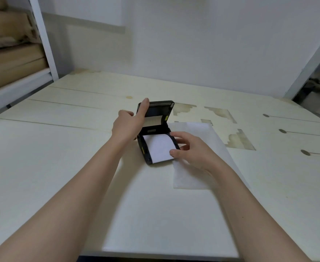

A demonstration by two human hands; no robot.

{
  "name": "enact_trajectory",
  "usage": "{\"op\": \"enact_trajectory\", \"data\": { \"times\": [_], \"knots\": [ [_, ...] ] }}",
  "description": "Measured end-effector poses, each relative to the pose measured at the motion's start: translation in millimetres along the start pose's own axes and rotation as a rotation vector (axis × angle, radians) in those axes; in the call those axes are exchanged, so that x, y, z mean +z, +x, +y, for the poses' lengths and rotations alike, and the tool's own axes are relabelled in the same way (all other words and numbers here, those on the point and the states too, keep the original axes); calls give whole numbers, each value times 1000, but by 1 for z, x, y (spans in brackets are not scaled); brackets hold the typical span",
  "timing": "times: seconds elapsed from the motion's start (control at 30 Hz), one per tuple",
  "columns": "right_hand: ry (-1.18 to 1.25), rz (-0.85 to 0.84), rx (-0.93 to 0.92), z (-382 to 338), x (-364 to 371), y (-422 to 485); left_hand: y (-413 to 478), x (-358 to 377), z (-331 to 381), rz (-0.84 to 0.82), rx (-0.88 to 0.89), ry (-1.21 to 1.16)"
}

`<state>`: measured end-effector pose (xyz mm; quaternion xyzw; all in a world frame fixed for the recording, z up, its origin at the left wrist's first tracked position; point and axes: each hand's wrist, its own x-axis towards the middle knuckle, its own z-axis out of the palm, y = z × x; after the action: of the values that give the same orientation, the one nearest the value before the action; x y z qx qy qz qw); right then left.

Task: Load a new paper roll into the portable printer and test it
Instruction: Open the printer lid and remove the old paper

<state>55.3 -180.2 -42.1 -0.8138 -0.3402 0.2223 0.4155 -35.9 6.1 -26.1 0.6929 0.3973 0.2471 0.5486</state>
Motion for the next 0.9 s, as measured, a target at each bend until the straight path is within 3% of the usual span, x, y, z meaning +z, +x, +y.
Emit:
{"op": "enact_trajectory", "data": {
  "times": [0.27, 0.47, 0.57, 0.77, 0.9],
  "knots": [
    [-288, -173, -60, -2, 4, 1, 7, 4, 8, -19, -101, 1],
    [-401, -48, -146, 3, 10, 6, 5, 9, 8, -48, -133, -76],
    [-331, 1, -184, 6, 9, 6, 2, 10, 3, -10, -66, -94],
    [-132, 263, -278, 7, 7, 1, -18, 14, -3, 32, 23, -110],
    [113, 413, -168, 4, -5, -4, -46, 27, -8, 347, 222, 160]
  ]
}}
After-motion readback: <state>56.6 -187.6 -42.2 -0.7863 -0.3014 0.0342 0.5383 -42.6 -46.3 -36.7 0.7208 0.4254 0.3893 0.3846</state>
